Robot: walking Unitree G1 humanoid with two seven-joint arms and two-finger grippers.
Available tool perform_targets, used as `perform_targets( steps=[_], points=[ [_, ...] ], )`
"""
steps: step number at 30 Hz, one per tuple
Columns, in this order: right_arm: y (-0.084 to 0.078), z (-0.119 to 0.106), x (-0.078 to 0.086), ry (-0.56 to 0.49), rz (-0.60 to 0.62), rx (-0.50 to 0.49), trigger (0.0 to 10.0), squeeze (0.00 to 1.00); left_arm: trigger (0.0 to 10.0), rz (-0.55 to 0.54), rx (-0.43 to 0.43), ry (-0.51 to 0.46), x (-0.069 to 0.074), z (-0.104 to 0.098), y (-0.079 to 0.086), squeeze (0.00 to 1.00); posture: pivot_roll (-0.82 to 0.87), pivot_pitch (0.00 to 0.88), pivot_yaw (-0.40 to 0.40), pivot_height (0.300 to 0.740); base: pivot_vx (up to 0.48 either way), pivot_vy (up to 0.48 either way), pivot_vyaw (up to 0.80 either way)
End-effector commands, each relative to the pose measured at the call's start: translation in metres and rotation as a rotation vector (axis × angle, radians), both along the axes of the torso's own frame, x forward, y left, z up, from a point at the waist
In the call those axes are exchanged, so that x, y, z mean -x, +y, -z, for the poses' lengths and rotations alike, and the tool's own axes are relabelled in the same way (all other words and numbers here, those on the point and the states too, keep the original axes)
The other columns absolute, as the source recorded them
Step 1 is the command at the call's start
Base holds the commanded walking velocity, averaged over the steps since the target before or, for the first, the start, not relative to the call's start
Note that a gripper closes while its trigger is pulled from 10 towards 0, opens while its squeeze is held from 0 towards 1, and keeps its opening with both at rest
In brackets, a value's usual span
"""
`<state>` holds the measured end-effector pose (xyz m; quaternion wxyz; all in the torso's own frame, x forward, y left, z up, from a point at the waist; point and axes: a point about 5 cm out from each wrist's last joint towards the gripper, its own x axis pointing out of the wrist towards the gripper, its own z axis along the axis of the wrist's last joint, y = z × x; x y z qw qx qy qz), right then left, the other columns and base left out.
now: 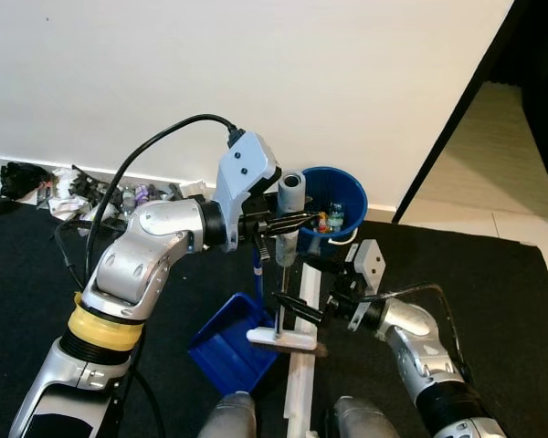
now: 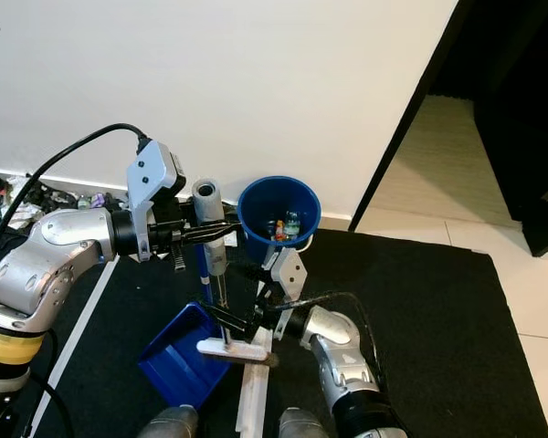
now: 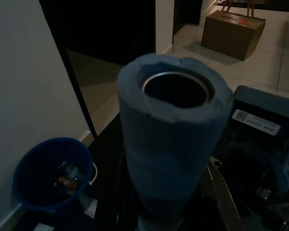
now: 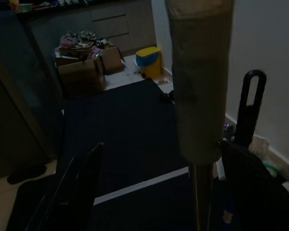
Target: Sweep floor
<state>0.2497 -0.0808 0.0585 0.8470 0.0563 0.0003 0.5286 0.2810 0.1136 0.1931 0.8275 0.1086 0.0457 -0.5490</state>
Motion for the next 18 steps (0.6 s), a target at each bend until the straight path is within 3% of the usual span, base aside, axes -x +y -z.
perform_targets(
  steps=[1,2,16,17,18],
  points=[
    [0.002,-0.008,-0.004,-0.049,0.007,0.013,10.0,0.82,10.0,0.086,0.042,-0.038,0.006,-0.011,-0.011,0.0,0.13,0.0,-0.046,0.74,0.0,0.0,0.0],
    [0.002,-0.011,-0.006,-0.061,0.02,0.007,10.0,0.0,10.0,0.124,0.04,-0.033,0.01,-0.011,-0.014,0.0,0.13,0.0,-0.042,0.74,0.0,0.0,0.0],
    [0.005,-0.008,-0.003,-0.044,0.01,0.027,9.8,0.0,10.0,0.231,0.075,0.007,0.018,-0.015,-0.029,0.0,0.12,0.0,-0.032,0.74,0.0,0.0,0.0],
    [0.004,-0.007,-0.003,-0.036,0.016,0.02,0.0,0.0,10.0,0.233,0.078,0.007,0.019,-0.015,-0.03,0.0,0.13,0.0,-0.03,0.74,0.0,0.0,0.0],
    [0.004,-0.007,-0.003,-0.031,0.019,0.015,0.0,0.0,10.0,0.232,0.079,0.006,0.019,-0.015,-0.029,0.0,0.13,0.0,-0.03,0.74,0.0,0.0,0.0]
  ],
)
